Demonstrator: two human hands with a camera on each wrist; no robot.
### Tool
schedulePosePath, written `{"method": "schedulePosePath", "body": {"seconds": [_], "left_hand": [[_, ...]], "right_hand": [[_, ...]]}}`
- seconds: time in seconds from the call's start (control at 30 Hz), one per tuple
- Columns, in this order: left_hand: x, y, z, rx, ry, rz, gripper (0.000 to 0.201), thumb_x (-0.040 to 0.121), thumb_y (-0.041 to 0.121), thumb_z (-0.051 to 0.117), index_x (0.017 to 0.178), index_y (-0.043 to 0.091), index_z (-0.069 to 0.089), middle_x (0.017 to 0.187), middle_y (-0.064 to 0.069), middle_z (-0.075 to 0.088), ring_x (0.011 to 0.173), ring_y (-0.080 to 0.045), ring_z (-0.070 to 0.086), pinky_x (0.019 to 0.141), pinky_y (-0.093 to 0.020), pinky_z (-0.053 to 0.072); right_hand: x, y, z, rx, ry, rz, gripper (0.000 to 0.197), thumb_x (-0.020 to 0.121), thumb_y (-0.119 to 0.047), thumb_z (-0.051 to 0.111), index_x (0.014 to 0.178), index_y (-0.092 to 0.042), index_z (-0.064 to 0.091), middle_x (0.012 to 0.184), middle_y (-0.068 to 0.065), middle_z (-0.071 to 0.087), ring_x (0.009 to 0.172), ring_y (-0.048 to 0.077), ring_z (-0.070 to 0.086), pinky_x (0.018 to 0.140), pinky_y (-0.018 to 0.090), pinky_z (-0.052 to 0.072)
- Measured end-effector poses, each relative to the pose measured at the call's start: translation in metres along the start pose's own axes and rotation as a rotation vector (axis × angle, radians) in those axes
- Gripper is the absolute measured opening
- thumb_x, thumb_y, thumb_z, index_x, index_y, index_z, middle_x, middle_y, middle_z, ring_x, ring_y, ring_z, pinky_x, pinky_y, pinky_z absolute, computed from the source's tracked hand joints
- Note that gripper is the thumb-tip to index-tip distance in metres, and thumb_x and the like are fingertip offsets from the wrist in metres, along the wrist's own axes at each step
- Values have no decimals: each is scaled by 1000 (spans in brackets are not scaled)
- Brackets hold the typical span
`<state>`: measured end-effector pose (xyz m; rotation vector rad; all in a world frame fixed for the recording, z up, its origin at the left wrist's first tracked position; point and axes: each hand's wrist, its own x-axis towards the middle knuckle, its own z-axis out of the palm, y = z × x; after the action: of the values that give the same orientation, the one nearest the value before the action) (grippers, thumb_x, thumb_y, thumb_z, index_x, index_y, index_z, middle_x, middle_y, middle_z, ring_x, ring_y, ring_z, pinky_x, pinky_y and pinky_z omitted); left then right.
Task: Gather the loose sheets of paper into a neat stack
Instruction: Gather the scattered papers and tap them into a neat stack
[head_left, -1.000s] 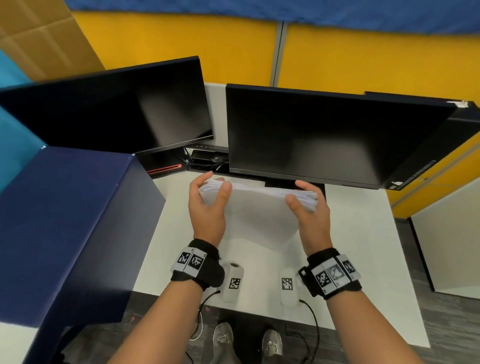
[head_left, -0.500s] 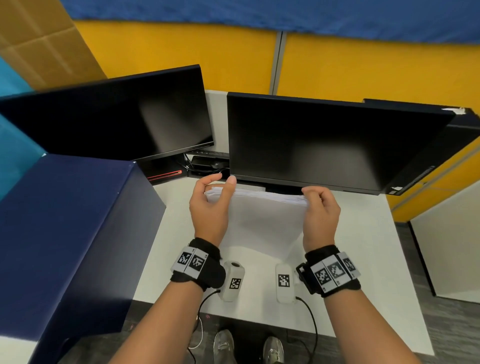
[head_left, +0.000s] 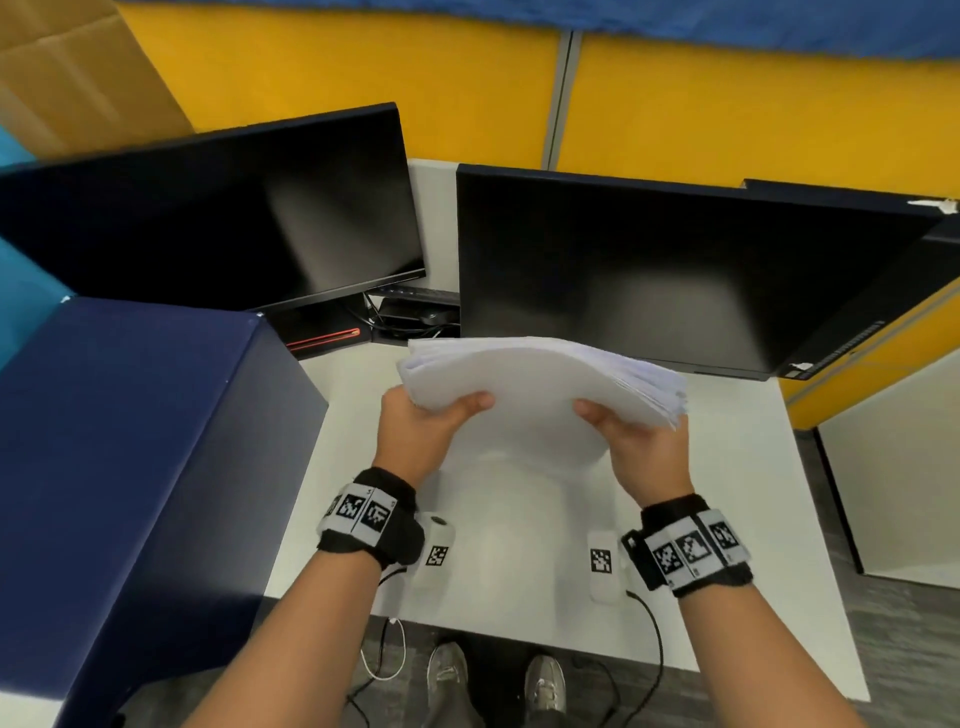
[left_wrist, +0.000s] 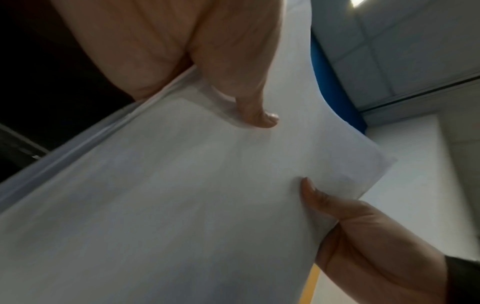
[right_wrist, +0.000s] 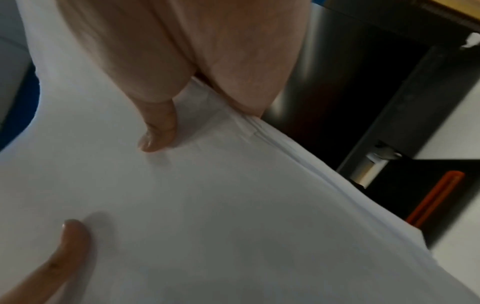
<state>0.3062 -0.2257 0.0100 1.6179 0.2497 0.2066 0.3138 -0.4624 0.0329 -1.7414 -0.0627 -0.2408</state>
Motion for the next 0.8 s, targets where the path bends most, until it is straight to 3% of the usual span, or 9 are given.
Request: {"method": "schedulePosePath", "body": {"seconds": [0.1, 0.17, 0.27, 0.4, 0.5, 0.6, 0.67, 0.73, 0.8], "left_hand": [[-4, -2, -4, 54, -30, 54, 47, 67, 17, 91, 111, 12, 74, 103, 4, 77, 94, -3, 73, 76, -12, 54], [-7, -15, -7, 80, -81, -2, 57, 65, 17, 93, 118, 14, 71, 111, 6, 75, 101, -3, 71, 80, -13, 54], [-7, -27, -6, 85, -68, -46, 41, 71, 15, 89, 108, 19, 74, 107, 7, 75, 101, -6, 71, 82, -18, 53], [-7, -9, -1, 27, 26, 3, 36, 77, 18, 85, 110, 14, 73, 104, 3, 76, 97, -6, 72, 78, -17, 56], [-10, -4, -6, 32, 27, 80, 47, 73, 19, 87, 116, 9, 70, 109, 0, 75, 101, -6, 71, 84, -19, 56], [-11, -17, -8, 107, -59, 10, 61, 69, 20, 90, 124, 13, 63, 116, 6, 70, 106, -4, 68, 85, -16, 53], [-10, -18, -2, 147, -67, -29, 46, 77, 23, 84, 119, 15, 67, 109, 10, 71, 101, -3, 69, 80, -17, 53], [-11, -8, 3, 116, -16, -15, 33, 84, 22, 78, 115, 14, 69, 101, 11, 72, 94, 2, 70, 77, -17, 53], [-10, -2, 4, 81, 39, 51, 31, 87, 18, 75, 116, 10, 69, 101, 12, 71, 92, 6, 69, 77, -12, 52]], "right_hand": [[-1, 4, -8, -5, -51, 10, 40, 74, -8, 83, 98, -36, 67, 97, -31, 71, 93, -9, 66, 84, 14, 52], [-5, 19, -12, -69, -159, 107, 45, 68, -15, 88, 106, -32, 69, 108, -23, 70, 102, -5, 65, 89, 21, 53], [-9, 29, -5, -136, -195, 151, 37, 69, -17, 87, 102, -29, 73, 103, -18, 73, 97, -6, 67, 89, 28, 55], [-6, 16, 3, -24, -54, 115, 39, 76, -5, 81, 87, -38, 65, 74, -39, 67, 77, -20, 64, 72, 3, 49], [-6, 13, -5, 1, -45, 56, 34, 75, -10, 83, 99, -30, 69, 87, -32, 72, 86, -13, 66, 76, 6, 50], [-9, 26, -9, 16, -109, 126, 53, 70, -8, 86, 118, -16, 65, 111, -15, 70, 102, -1, 67, 87, 20, 55], [-10, 25, -7, 34, -100, 186, 41, 73, -5, 83, 105, -25, 69, 96, -17, 75, 92, -4, 69, 88, 26, 58], [-10, 22, -6, 22, -52, 171, 36, 77, -4, 80, 93, -34, 68, 83, -27, 74, 82, -9, 69, 81, 20, 58], [-9, 17, -7, 30, -14, 112, 35, 78, -2, 79, 89, -33, 68, 81, -32, 72, 80, -11, 68, 75, 12, 54]]}}
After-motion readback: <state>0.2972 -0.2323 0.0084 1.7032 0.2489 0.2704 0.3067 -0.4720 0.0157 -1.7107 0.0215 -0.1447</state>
